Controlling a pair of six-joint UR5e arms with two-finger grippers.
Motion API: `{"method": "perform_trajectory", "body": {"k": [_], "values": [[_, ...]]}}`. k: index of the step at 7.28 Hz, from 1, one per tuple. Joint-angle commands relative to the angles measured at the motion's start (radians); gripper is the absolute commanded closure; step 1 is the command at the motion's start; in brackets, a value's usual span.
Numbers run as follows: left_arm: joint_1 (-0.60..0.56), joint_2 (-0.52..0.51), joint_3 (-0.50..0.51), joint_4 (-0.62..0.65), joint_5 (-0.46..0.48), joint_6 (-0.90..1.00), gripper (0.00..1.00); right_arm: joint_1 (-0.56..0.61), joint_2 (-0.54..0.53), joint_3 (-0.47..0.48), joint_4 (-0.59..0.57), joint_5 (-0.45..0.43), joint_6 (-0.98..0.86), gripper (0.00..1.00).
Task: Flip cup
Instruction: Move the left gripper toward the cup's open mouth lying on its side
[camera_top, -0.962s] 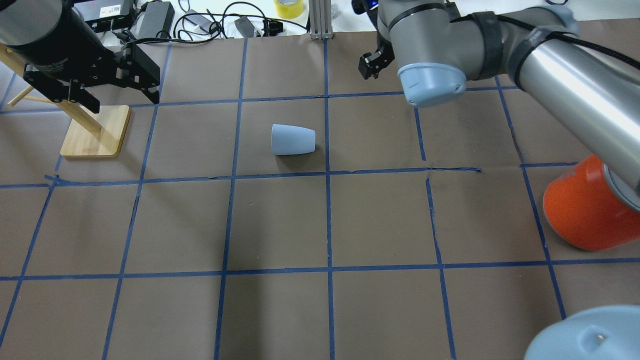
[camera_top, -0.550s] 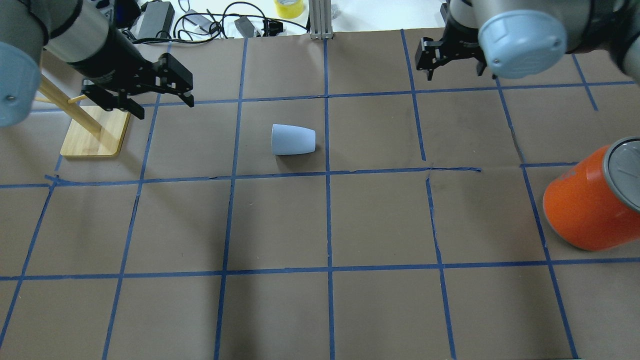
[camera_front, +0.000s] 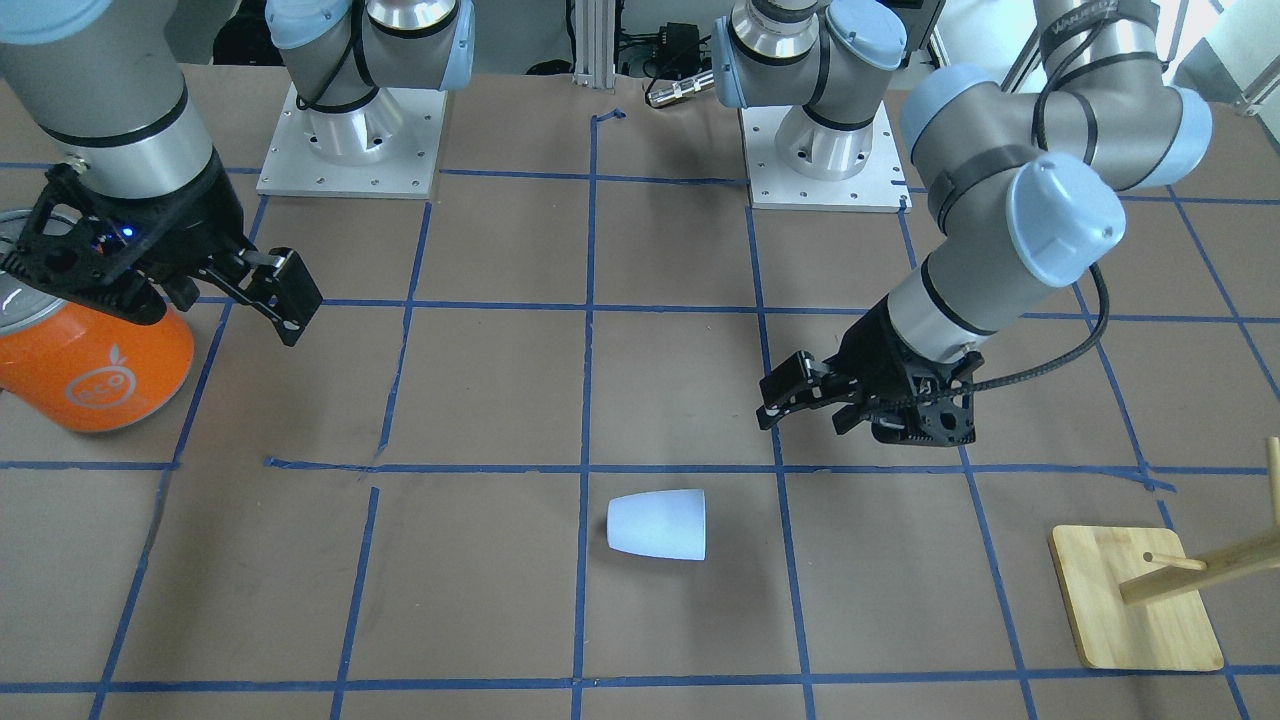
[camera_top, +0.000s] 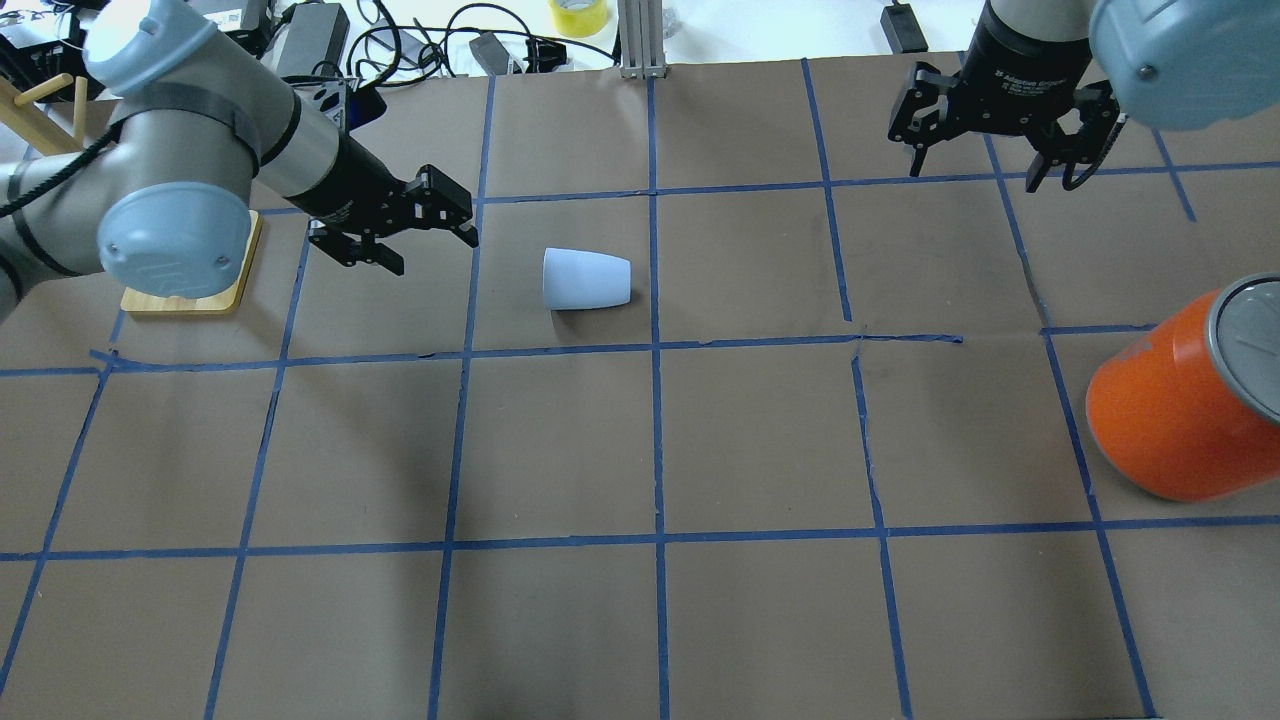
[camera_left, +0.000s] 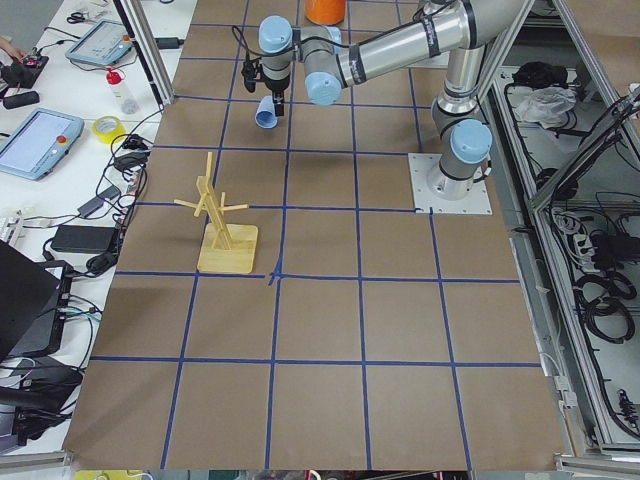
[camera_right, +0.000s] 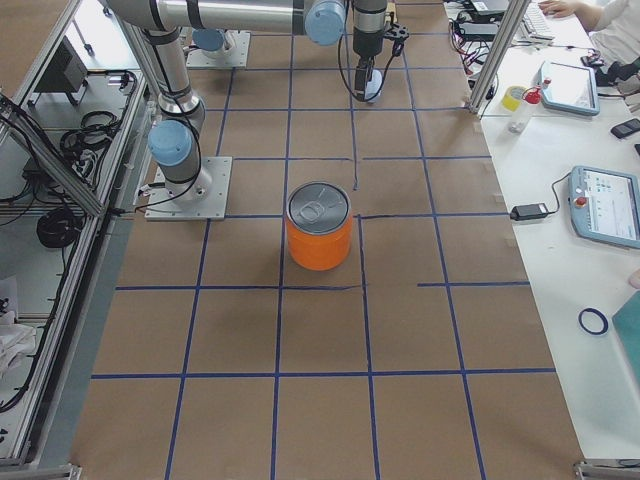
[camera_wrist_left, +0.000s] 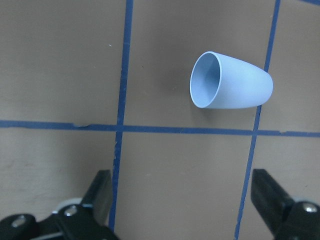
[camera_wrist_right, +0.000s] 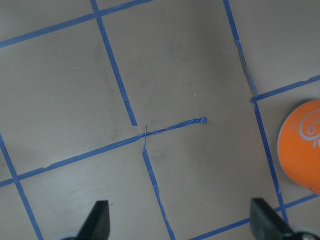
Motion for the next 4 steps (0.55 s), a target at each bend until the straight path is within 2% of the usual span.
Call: {"method": "perform_trajectory", "body": {"k": [1,3,4], "values": [[0.0,-0.137,0.001,0.048,-0.185,0.039,0.0,0.064,0.022,0.004,0.004,0.002,0.018,0.0],[0.0,-0.219,0.004,0.112,-0.256,0.111,0.0,0.063,0.048,0.005,0.01,-0.017,0.018,0.0],[0.0,-0.251,0.004,0.147,-0.292,0.11,0.02,0.063,0.054,0.004,-0.008,0.001,0.018,0.0]]}}
